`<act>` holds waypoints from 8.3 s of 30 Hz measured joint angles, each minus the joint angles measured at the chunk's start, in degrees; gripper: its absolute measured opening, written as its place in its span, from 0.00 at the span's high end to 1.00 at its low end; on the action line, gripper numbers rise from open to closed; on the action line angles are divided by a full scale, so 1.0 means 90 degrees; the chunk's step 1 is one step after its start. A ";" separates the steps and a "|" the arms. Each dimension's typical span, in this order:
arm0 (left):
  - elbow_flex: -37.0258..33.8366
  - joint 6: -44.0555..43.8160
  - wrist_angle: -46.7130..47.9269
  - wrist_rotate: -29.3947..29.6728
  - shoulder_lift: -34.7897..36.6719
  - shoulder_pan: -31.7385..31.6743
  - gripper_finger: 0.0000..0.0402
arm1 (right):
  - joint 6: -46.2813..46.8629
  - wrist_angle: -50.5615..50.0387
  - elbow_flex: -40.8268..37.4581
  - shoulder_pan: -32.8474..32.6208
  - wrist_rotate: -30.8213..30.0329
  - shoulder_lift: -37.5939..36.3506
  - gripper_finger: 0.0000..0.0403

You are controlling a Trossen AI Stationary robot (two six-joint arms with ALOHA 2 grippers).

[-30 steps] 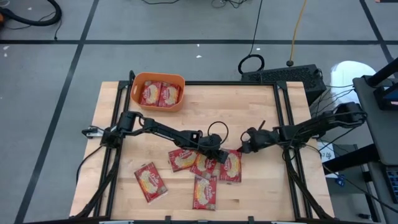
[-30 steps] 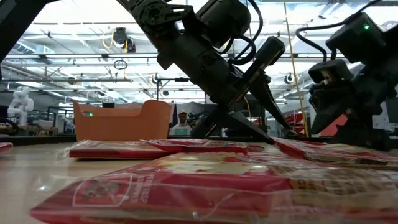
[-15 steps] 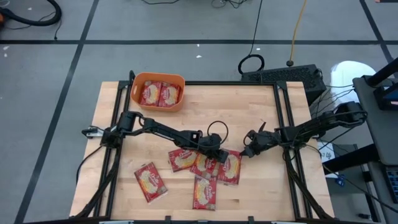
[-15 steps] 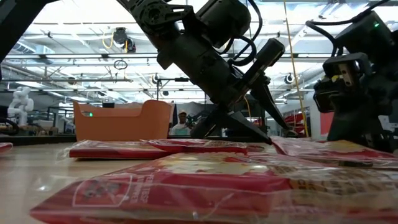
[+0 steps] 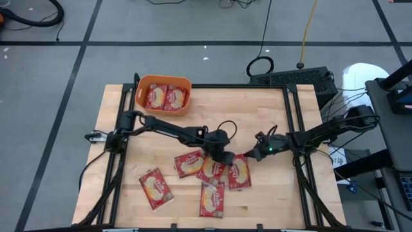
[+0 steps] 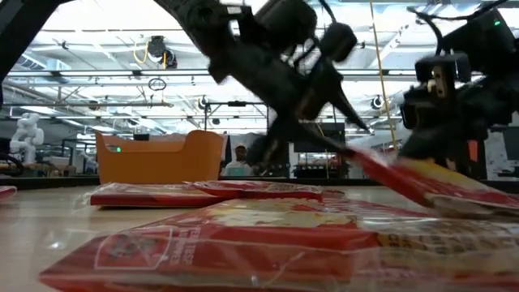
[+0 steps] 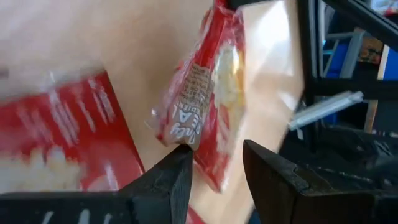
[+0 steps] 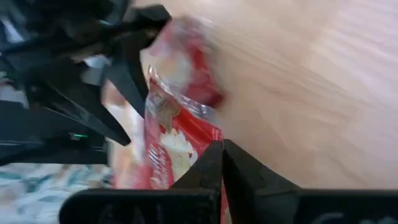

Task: Sort popcorn bags into baskets
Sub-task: Stack the red popcorn bag on top of the red popcorn bag in the orange bin

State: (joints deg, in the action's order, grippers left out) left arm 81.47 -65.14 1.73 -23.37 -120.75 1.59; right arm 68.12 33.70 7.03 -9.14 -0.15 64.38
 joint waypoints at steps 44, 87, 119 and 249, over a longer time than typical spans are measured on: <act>-0.3528 0.3213 -0.4614 0.3384 0.1403 0.0607 0.30 | -0.1303 0.0399 0.0072 0.0004 -0.0318 -0.1343 1.00; -0.2958 0.3129 -0.3954 0.2393 0.2785 0.0095 0.96 | -0.1893 0.0902 0.0075 0.0019 -0.2024 -0.2570 0.67; -0.2958 0.5583 0.0180 -0.1354 0.6244 -0.6123 0.94 | -0.2535 0.0791 0.1425 0.0004 -0.4165 -0.2013 0.63; -0.3475 0.3655 0.5194 0.1417 0.5364 -0.0386 0.53 | -0.1380 0.0310 0.1498 -0.0418 -0.3975 -0.1205 0.63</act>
State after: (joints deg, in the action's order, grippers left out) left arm 50.20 -32.25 48.48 -10.62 -72.47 -1.88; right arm 55.70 36.49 20.51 -12.90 -35.92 53.54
